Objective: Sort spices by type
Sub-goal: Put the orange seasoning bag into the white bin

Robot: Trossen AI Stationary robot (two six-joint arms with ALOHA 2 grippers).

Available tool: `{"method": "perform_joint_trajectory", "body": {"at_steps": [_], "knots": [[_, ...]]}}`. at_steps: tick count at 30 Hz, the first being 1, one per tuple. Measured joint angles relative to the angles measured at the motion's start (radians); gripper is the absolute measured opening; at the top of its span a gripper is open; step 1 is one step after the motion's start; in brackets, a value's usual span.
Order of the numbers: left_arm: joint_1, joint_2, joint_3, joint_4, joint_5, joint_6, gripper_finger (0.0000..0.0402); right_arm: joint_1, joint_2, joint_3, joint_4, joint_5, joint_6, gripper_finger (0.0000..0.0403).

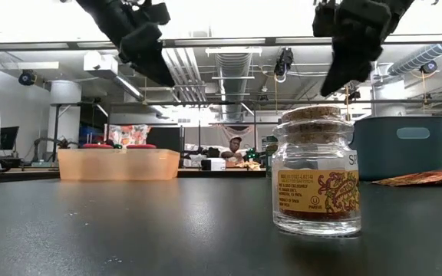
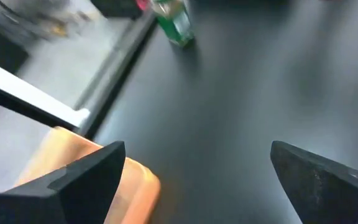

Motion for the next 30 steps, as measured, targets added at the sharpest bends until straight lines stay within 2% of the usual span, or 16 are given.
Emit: {"method": "perform_joint_trajectory", "body": {"at_steps": [3, 5, 10, 17, 23, 30], "knots": [[-0.067, 0.0, -0.015, 0.058, -0.127, 0.025, 0.0386, 0.0, 0.0, 0.016, -0.091, 0.005, 0.039, 0.0034], [-0.104, 0.0, -0.022, 0.112, -0.152, 0.039, 0.0386, 0.0, 0.0, 0.022, -0.133, 0.004, 0.058, 0.0034], [-0.166, 0.0, -0.04, 0.214, -0.153, 0.074, 0.0386, -0.011, 0.0, 0.024, -0.217, 0.003, 0.121, 0.0034], [-0.183, 0.0, -0.088, 0.324, -0.156, 0.091, 0.0386, -0.035, 0.019, 0.023, -0.319, 0.003, 0.28, 0.0034], [-0.218, -0.007, -0.171, 0.555, -0.154, 0.226, 0.0386, -0.038, 0.12, 0.021, -0.38, -0.022, 0.396, 0.0034], [-0.25, -0.05, -0.227, 0.744, -0.143, 0.368, 0.0386, -0.037, 0.236, 0.048, -0.401, -0.085, 0.372, 0.0034]]}}
